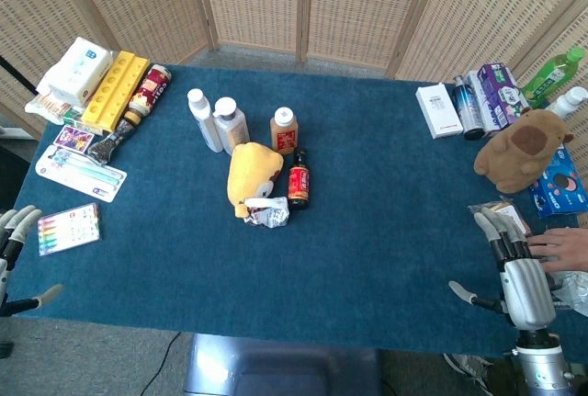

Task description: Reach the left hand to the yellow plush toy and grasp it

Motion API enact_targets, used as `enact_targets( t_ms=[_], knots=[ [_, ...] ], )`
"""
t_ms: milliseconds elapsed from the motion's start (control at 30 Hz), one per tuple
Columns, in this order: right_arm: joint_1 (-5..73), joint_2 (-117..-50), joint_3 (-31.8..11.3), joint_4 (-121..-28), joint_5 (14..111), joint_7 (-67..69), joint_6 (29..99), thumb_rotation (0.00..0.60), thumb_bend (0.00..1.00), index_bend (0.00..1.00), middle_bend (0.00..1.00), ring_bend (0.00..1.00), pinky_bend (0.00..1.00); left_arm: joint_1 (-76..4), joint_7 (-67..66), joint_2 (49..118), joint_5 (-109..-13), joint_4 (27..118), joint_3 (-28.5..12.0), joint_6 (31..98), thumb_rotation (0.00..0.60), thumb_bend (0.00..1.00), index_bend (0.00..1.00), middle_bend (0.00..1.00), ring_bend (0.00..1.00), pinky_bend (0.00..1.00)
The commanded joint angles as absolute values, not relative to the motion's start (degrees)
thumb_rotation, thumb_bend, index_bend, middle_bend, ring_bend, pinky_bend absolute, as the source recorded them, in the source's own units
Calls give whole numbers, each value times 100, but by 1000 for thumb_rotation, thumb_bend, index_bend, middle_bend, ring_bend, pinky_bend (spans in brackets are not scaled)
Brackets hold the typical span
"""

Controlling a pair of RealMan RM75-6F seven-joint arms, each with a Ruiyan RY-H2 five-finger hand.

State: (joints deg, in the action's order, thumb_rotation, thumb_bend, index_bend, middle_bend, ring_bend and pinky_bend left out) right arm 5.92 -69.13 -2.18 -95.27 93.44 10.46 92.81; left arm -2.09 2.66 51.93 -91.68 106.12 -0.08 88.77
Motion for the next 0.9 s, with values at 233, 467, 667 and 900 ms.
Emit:
enact_targets(
  t_ms=[233,467,667,900],
  knots=[
    [574,-6913,-246,-9533,9365,1046,9270,600,0,0,0,0,0,-212,268,5208,-9165,10583,-14,8880,600,0,0,0,0,0],
    [542,-6867,-312,-9562,9333,1091,9315,600,0,0,0,0,0,-345,231,5308,-9278,10337,-89,8827,600,0,0,0,0,0],
    [529,-6831,-361,-9581,9307,1129,9328,600,0,0,0,0,0,-959,225,5756,-9846,9145,-383,8669,600,0,0,0,0,0],
    [509,-6784,-408,-9623,9301,1192,9361,600,0,0,0,0,0,-1975,26,6376,-10375,7827,-718,8248,600,0,0,0,0,0]
  ],
)
